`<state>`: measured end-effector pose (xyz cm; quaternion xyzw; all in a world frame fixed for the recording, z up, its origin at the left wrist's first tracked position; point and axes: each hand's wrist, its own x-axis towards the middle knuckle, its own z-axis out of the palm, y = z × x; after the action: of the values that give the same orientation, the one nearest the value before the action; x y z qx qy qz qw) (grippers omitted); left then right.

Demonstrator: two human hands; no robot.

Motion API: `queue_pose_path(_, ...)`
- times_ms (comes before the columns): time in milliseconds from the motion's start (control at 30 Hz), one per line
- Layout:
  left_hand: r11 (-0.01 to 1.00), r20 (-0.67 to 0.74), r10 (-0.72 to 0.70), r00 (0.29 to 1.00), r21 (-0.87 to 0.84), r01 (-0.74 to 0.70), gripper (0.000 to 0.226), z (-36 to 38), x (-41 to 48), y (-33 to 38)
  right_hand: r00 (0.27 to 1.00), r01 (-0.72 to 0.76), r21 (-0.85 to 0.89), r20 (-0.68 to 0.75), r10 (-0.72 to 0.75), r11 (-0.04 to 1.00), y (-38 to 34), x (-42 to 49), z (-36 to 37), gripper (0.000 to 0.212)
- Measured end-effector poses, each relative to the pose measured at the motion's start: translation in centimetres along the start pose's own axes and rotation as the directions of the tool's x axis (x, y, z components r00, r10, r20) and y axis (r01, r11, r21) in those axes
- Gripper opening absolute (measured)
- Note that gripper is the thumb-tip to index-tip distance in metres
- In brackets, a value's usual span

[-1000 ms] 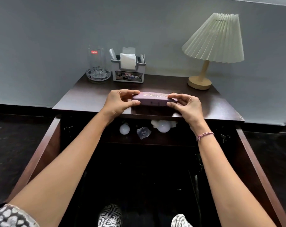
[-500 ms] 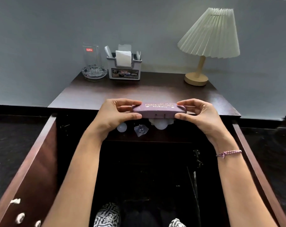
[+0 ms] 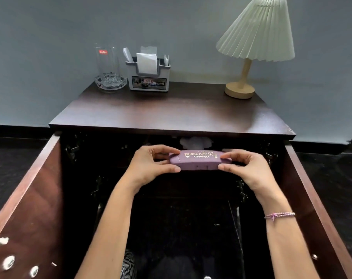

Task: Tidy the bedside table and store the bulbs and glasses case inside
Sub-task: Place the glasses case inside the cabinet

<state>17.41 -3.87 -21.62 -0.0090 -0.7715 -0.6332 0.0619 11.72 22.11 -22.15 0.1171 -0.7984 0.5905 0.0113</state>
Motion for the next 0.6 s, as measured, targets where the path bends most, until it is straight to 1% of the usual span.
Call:
queue_pose_path(100,0.999,-0.021,-0.036,0.999,0.028,0.036,0.040,1.3,0.6,-2.3,0.998,-0.033,-0.007,-0.048,0.033,0.999,2.3,0.3,1.0,0.021)
queue_pose_path(233,0.996,-0.046,-0.087,0.995,-0.027,0.086,0.043,2.5,2.1,-4.9,0.994,-0.056,0.036,-0.087,0.059,0.998,4.8,1.2,2.2,0.022)
queue_pose_path(300,0.996,-0.033,-0.084,0.996,-0.011,0.084,0.046,2.9,3.2,-5.7,0.991,-0.060,0.057,-0.113,0.067,0.997,6.1,1.8,2.8,0.023)
queue_pose_path(400,0.998,-0.008,-0.058,0.998,0.015,0.058,0.048,3.6,4.6,-7.0,0.979,-0.112,0.104,-0.161,0.128,0.988,8.1,2.9,3.5,0.025)
queue_pose_path(500,0.996,0.007,-0.065,0.998,0.068,0.064,0.051,4.2,5.8,-8.6,0.974,-0.121,0.074,-0.183,0.133,0.990,9.5,3.8,4.1,0.035)
queue_pose_path(600,0.993,-0.006,-0.082,0.997,0.081,0.082,0.053,4.4,6.9,-9.8,0.975,-0.099,0.030,-0.199,0.103,0.995,10.0,4.5,4.5,0.036)
